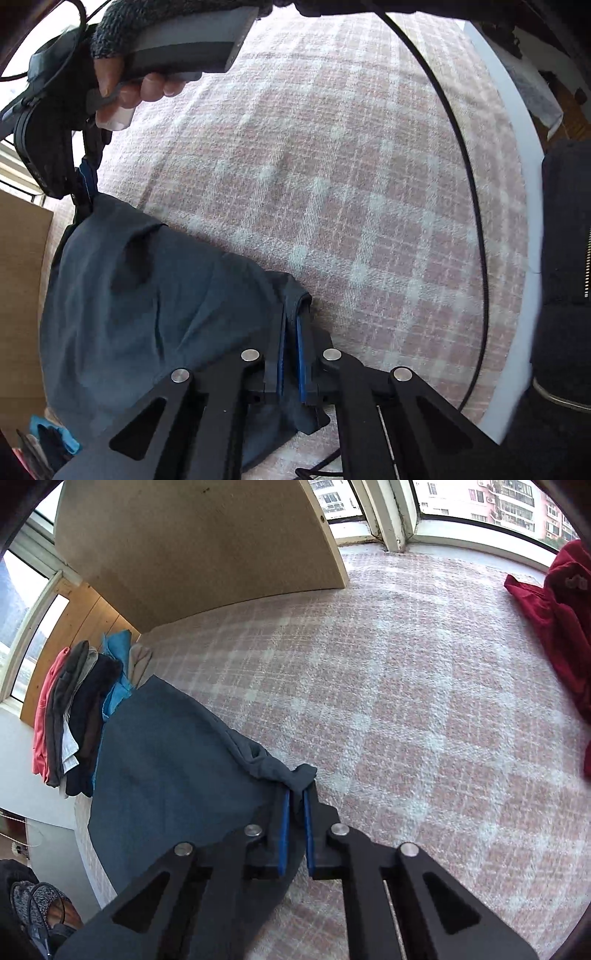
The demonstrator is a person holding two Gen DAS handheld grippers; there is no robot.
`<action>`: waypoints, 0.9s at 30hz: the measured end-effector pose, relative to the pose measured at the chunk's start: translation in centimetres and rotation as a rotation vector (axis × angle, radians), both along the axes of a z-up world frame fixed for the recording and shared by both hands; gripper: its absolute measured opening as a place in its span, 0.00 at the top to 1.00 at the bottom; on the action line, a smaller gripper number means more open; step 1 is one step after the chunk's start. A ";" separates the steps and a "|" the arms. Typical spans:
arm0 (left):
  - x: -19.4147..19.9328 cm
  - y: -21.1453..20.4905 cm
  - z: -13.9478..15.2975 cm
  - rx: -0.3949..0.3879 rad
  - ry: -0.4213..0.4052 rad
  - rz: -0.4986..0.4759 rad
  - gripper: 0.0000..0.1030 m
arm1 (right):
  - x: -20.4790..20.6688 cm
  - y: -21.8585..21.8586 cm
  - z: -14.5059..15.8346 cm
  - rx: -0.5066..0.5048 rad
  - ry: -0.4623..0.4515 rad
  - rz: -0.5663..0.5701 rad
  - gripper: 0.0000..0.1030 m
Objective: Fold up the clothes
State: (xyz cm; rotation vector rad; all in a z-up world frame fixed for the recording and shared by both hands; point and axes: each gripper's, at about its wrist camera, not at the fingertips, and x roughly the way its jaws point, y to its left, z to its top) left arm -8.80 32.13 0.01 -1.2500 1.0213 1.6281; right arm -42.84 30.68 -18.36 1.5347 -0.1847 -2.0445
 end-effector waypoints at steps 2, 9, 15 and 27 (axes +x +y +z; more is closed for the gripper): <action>-0.1 -0.7 0.6 0.034 -0.044 -0.002 0.97 | -0.4 0.6 0.3 -0.026 -0.003 -0.021 0.95; -0.4 -2.2 0.3 0.060 -0.141 -0.010 0.98 | -1.3 1.1 -0.6 -0.011 -0.018 -0.064 0.90; -0.5 -5.2 3.3 0.179 -0.164 0.094 0.78 | 2.4 5.0 2.8 -0.064 0.012 -0.103 0.79; -10.2 -22.2 4.1 0.296 -0.061 0.682 0.67 | 20.1 -3.3 0.2 0.016 0.081 0.117 0.79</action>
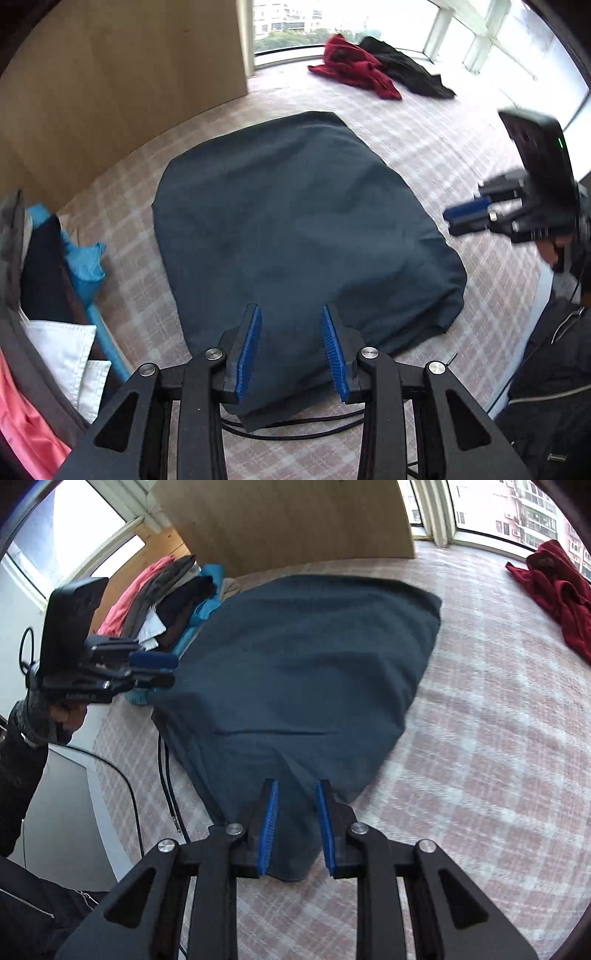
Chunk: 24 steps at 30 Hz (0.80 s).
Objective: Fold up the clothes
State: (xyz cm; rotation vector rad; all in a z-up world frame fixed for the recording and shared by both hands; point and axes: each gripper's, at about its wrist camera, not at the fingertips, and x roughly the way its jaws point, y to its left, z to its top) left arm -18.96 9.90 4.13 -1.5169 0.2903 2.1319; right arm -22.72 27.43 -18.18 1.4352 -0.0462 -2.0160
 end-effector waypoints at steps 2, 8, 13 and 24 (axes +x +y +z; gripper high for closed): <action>-1.2 -1.7 -2.6 -0.065 -0.045 0.080 0.68 | 0.4 -0.7 -1.3 0.061 -0.052 0.033 0.79; -2.1 -3.3 -0.7 -0.054 0.023 0.150 0.62 | -3.2 3.0 2.6 0.042 0.007 -0.094 0.68; -7.1 -2.0 1.1 0.095 0.049 0.163 0.51 | -9.1 5.1 2.7 -0.073 -0.034 -0.249 0.53; -12.1 -1.6 -1.9 0.015 -0.003 0.194 0.46 | -11.4 3.6 1.2 0.001 -0.054 -0.206 0.53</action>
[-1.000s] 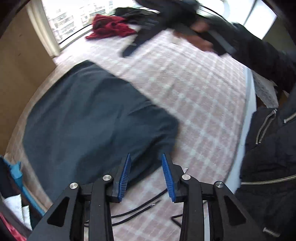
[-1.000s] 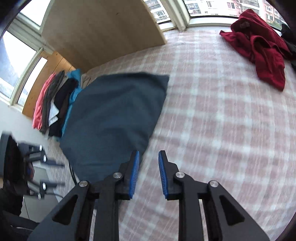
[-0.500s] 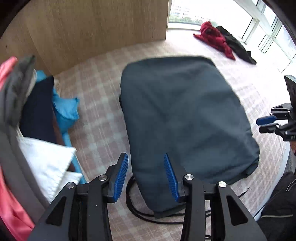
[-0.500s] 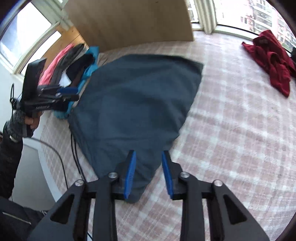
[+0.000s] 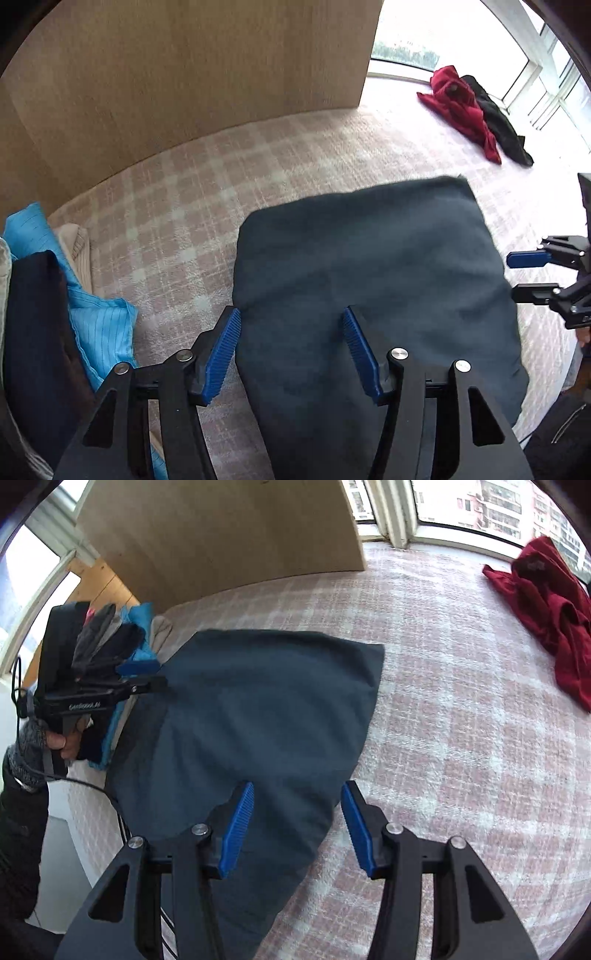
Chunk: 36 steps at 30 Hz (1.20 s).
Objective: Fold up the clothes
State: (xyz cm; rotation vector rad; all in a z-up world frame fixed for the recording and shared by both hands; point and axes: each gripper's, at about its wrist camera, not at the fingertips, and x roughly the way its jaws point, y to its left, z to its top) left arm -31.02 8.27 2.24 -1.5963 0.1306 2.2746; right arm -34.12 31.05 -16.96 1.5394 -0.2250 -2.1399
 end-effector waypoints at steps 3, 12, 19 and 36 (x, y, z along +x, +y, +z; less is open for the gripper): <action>-1.0 -0.3 -0.1 0.014 -0.037 0.020 0.44 | -1.9 1.9 -1.2 -0.060 -0.047 -0.061 0.52; -2.6 -0.9 -2.8 -0.031 -0.179 0.078 0.27 | -4.9 -0.2 -3.0 -0.055 -0.060 0.040 0.51; -2.1 -1.2 -2.8 -0.024 -0.276 0.098 0.26 | -3.6 -0.8 -1.9 -0.027 -0.026 0.054 0.49; 0.5 3.1 -4.5 -0.023 -0.198 0.005 0.02 | -3.6 -2.0 -3.3 -0.106 0.011 0.002 0.24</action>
